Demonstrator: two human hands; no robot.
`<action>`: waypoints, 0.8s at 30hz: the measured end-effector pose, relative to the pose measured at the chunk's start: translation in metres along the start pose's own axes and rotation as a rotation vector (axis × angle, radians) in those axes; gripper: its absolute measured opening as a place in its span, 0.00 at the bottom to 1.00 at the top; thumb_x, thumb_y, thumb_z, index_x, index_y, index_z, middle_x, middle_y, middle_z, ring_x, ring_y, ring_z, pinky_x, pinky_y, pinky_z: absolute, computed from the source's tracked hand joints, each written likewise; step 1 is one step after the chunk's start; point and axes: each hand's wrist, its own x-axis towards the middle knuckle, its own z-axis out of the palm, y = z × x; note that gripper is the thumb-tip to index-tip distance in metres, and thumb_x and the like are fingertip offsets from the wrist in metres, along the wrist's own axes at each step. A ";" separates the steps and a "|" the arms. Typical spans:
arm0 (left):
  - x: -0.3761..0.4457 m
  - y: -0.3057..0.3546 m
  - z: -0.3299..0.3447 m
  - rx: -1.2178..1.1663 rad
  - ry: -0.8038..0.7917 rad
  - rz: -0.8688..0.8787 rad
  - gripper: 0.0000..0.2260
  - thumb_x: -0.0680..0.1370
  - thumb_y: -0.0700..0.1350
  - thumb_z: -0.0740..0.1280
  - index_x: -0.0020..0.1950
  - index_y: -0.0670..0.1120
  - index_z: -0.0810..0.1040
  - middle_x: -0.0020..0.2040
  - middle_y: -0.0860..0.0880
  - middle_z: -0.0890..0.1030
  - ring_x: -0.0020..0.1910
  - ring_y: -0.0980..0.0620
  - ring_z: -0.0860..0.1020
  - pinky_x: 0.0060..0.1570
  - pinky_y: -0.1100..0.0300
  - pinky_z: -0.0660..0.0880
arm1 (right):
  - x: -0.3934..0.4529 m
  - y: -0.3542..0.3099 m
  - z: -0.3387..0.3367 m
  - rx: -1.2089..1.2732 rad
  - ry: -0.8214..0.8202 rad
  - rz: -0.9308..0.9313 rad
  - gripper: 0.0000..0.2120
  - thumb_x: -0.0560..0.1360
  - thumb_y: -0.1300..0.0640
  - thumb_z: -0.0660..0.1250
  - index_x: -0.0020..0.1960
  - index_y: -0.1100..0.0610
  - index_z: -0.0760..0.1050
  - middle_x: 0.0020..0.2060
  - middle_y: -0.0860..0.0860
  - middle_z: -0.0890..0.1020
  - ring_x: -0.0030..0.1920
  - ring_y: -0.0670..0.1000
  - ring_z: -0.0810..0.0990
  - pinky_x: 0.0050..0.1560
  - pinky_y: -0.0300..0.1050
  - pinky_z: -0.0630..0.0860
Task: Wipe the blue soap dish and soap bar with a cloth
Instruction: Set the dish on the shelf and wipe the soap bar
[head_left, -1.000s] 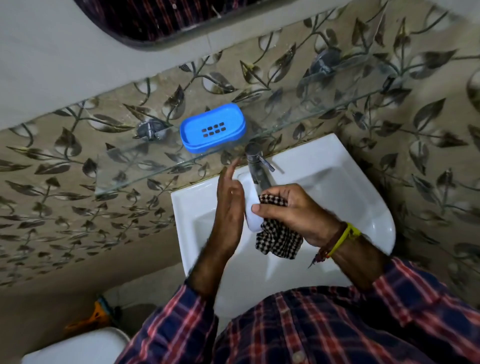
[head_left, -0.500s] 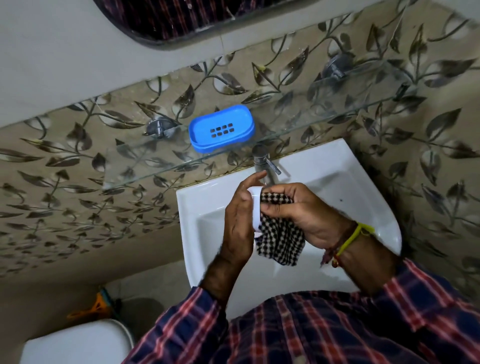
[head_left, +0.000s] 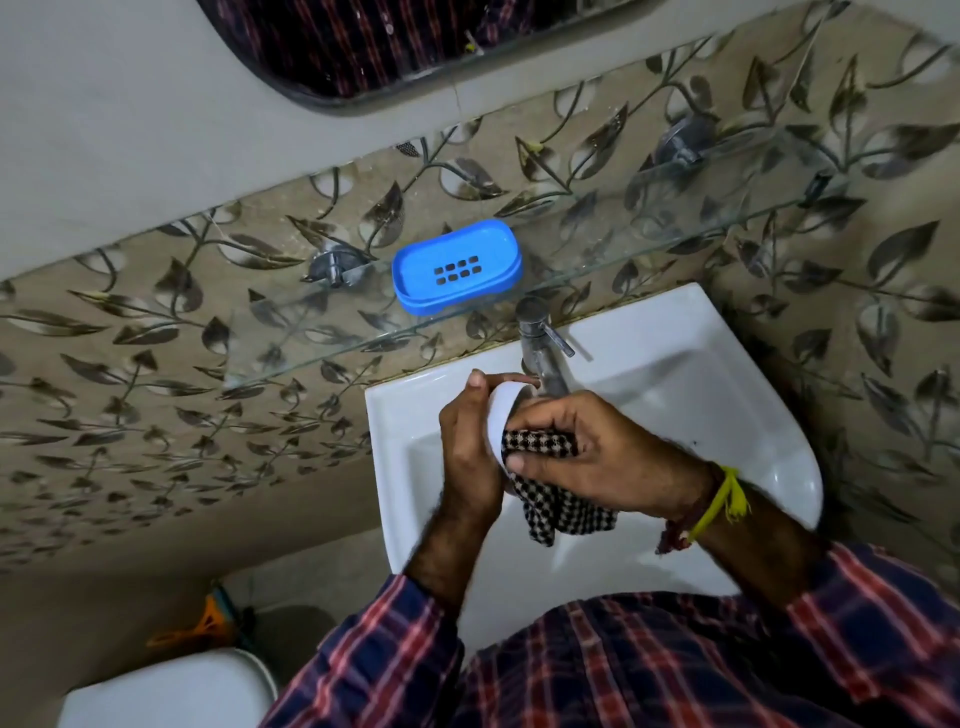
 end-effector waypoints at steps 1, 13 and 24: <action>-0.002 0.000 0.004 -0.042 0.029 -0.056 0.24 0.80 0.58 0.58 0.45 0.40 0.83 0.38 0.42 0.83 0.39 0.43 0.81 0.46 0.52 0.76 | 0.000 -0.001 -0.001 -0.013 -0.010 0.000 0.03 0.75 0.65 0.72 0.44 0.65 0.79 0.40 0.55 0.82 0.43 0.48 0.81 0.45 0.43 0.78; -0.007 0.001 0.004 0.093 -0.031 -0.094 0.23 0.84 0.61 0.51 0.64 0.50 0.79 0.54 0.44 0.87 0.55 0.47 0.85 0.50 0.59 0.80 | 0.007 0.007 0.005 0.083 0.174 0.052 0.03 0.77 0.67 0.68 0.45 0.66 0.78 0.36 0.51 0.78 0.39 0.46 0.76 0.44 0.39 0.74; 0.010 0.017 0.007 -0.047 0.029 -0.248 0.23 0.80 0.63 0.61 0.58 0.48 0.85 0.51 0.40 0.86 0.50 0.42 0.84 0.57 0.48 0.79 | 0.008 0.003 0.006 -0.040 0.171 0.068 0.06 0.76 0.70 0.67 0.52 0.66 0.80 0.48 0.60 0.85 0.51 0.57 0.84 0.56 0.49 0.80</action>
